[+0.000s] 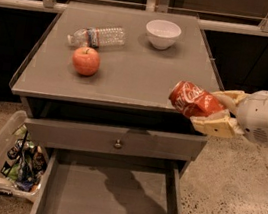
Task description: Place coke can into middle drawer
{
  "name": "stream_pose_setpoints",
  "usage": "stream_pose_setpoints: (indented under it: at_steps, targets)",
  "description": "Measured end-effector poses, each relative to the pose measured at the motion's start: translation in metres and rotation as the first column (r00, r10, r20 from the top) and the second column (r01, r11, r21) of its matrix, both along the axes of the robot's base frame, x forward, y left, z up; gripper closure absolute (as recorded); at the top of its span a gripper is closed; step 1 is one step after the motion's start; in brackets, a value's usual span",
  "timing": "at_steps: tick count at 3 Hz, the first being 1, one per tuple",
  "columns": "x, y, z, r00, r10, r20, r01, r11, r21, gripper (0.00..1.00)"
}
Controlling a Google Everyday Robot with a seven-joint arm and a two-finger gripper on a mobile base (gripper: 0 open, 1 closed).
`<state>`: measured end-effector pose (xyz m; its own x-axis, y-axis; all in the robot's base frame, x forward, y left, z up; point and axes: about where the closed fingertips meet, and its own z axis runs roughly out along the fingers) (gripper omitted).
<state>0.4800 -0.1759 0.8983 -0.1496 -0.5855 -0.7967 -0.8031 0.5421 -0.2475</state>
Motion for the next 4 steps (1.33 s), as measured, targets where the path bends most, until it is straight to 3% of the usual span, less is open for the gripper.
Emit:
stream_pose_setpoints:
  at_steps: [1,2,3,4]
  targets:
    - [0.001,0.019,-0.036,0.9992,-0.004,-0.041,0.004,1.000,-0.003,1.00]
    - [-0.013,0.034,-0.103,0.9956,-0.015,-0.093,0.011,0.999,-0.034,1.00]
    - [-0.026,0.035,-0.163,0.9931,-0.042,-0.110,0.036,0.998,-0.060,1.00]
    - [-0.028,0.021,-0.217,0.9916,-0.078,-0.103,0.070,0.994,-0.079,1.00]
